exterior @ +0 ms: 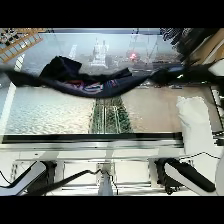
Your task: Fold the clothes and pants, and hang the long-sleeved shirts on hangers.
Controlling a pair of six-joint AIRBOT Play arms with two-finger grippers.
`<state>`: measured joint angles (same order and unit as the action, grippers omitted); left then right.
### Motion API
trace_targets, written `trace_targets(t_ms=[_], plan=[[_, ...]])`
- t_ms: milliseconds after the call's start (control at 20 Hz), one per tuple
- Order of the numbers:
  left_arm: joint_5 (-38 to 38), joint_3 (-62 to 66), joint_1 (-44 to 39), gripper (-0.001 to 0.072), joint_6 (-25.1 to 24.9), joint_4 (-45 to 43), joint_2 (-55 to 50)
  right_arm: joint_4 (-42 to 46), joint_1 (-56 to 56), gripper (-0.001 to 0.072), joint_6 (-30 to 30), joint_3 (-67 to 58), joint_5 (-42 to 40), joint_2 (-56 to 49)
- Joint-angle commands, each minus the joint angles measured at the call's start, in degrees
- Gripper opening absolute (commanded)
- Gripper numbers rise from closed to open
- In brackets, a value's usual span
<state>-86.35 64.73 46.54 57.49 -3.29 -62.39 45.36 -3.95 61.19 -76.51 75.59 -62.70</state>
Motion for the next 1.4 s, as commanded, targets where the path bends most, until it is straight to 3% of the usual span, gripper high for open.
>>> trace_targets(t_ms=[0,100,150,250,400,500,600,700,850,1050,1350], plan=[[3.37,10.32,3.04,0.0007,-1.46,53.55,6.58,0.98,0.07,0.0010,2.99,-16.28,-5.20,11.72],[7.06,16.48,5.07,0.0007,-3.02,71.60,9.05,2.45,0.07,0.0010,3.89,-24.41,-12.63,17.62],[7.32,19.63,6.36,0.0007,-4.02,75.97,9.57,3.04,0.07,0.0010,3.85,-27.28,-16.33,19.74],[7.50,26.05,8.37,0.0008,-3.98,75.30,9.44,3.13,0.07,0.0010,3.63,-31.74,-21.49,21.88],[10.82,30.14,8.41,0.0007,-3.98,58.84,8.50,3.34,0.07,0.0010,2.29,-34.91,-21.40,19.30],[12.79,30.12,6.82,0.0008,-3.85,37.33,6.71,3.54,0.07,0.0010,2.36,-34.91,-17.73,13.88],[13.29,29.94,-0.17,0.0008,-1.51,14.43,2.56,3.58,0.07,0.0010,2.82,-34.86,-11.21,5.53],[13.33,28.94,-8.59,0.0007,-0.28,-0.33,-3.61,4.39,0.07,0.0010,4.28,-34.86,-5.68,-4.15],[13.53,27.12,-17.59,0.0007,-0.94,-8.85,-15.21,4.66,0.09,0.0010,5.01,-34.84,-1.16,-18.69],[18.21,27.12,-23.28,0.0007,-0.90,-17.84,-32.04,7.26,0.07,0.0011,5.01,-34.86,-2.14,-36.70],[25.33,27.19,-24.24,0.0007,0.17,-17.29,-45.18,9.29,0.07,0.0011,7.21,-34.86,-10.12,-50.82]])
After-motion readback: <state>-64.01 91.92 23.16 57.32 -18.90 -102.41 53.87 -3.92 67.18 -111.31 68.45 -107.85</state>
